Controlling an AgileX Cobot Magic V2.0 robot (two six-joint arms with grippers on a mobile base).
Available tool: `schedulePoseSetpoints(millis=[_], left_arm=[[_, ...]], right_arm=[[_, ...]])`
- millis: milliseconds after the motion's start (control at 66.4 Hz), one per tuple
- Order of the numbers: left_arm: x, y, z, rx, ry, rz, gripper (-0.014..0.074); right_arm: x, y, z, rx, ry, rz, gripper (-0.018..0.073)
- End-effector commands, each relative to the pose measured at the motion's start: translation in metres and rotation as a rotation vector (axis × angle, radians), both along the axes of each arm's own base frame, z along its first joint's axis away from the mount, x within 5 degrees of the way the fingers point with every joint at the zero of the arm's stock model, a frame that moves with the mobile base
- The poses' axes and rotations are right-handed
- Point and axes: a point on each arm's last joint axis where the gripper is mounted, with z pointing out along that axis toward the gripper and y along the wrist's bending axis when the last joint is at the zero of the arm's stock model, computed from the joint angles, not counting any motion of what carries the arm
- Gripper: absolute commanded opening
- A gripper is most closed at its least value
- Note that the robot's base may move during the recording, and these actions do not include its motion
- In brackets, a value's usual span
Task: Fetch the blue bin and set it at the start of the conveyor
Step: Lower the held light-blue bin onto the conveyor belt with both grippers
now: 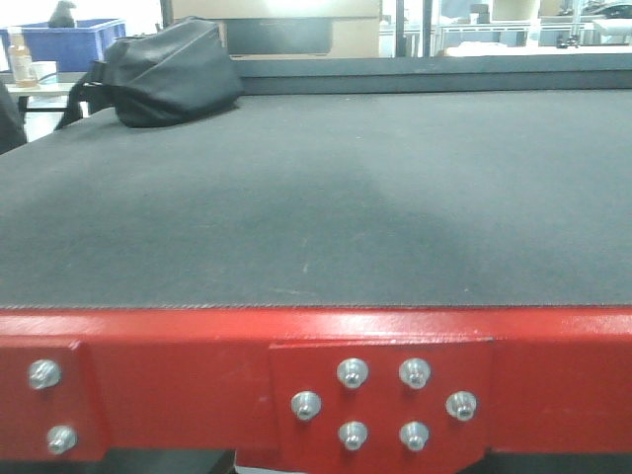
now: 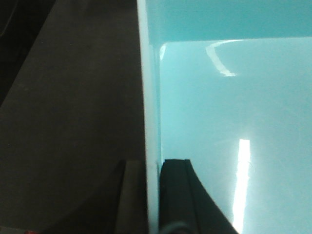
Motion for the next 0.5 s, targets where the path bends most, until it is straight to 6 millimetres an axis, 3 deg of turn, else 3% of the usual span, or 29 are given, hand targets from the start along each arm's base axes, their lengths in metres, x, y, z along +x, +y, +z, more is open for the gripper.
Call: schedulePoseSetpoints(millis=[0,482], left_arm=[[0.0025,-0.0135,0.0061,-0.063,-0.078,-0.089,-0.0111],[0.0026,-0.0132,0.0063,-0.059,-0.080,-0.088,-0.0111]], right_arm=[[-0.0016,0.0224,0.0184,0.157,-0.176,0.168,-0.0163],[-0.0016,0.0224,0.0184,0.157,-0.176,0.168,-0.0163]])
